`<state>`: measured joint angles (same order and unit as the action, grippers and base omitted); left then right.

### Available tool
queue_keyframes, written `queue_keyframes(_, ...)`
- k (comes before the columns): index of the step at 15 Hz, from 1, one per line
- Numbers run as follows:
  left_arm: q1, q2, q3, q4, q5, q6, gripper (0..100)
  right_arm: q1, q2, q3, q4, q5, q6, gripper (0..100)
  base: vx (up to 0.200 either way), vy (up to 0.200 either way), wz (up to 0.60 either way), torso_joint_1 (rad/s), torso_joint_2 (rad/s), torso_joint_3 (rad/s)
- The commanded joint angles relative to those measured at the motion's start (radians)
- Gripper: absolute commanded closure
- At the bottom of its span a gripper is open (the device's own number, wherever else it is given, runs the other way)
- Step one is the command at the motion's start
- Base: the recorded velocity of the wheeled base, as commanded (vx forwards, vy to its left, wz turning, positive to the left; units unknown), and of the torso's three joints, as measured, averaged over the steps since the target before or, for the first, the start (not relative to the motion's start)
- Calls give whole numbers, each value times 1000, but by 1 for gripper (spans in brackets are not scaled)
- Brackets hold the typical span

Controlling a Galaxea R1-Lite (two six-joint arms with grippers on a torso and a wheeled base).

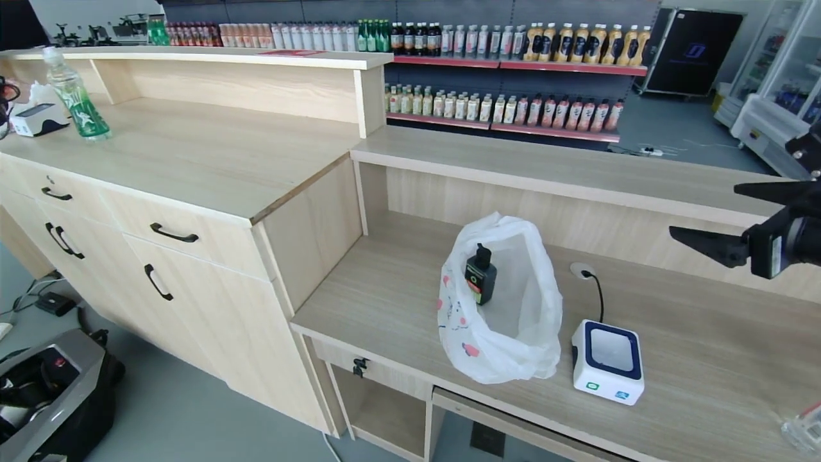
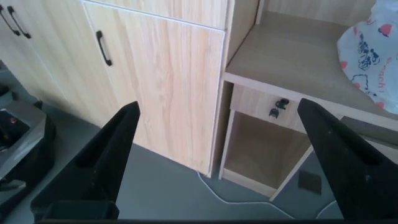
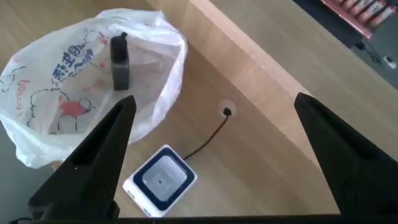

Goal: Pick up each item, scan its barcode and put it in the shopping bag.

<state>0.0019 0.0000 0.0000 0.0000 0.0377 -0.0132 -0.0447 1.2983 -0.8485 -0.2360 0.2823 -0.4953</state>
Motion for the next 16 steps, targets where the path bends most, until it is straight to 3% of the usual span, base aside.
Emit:
queue_keyframes(1,0,0,0,0,1,-1,0,-7,-214,-245,409,-114,81,0,0,0,-600,-2,2,12)
queue_keyframes(2,0,0,0,0,1,-1,0,-7,-214,-350,578,-164,123,0,0,0,-600,-2,2,7)
queue_keyframes(3,0,0,0,0,1,-1,0,-7,-198,-415,653,-206,166,0,0,0,-600,7,2,-2)
queue_keyframes(6,0,0,0,0,1,-1,0,-11,-177,-376,656,-342,195,0,0,0,-600,-2,1,6)
queue_keyframes(8,0,0,0,0,1,-1,0,-9,-180,-284,595,-364,227,0,0,0,-300,1,1,4)
queue_keyframes(11,0,0,0,0,1,-1,0,-9,-185,-60,273,-364,235,0,0,0,0,0,0,0)
queue_keyframes(13,0,0,0,0,1,-5,0,-7,-192,-32,236,-365,224,0,0,0,0,0,0,0)
queue_keyframes(16,0,0,0,0,1,-5,0,-11,-165,-24,234,-397,224,0,-200,0,0,6,2,-4)
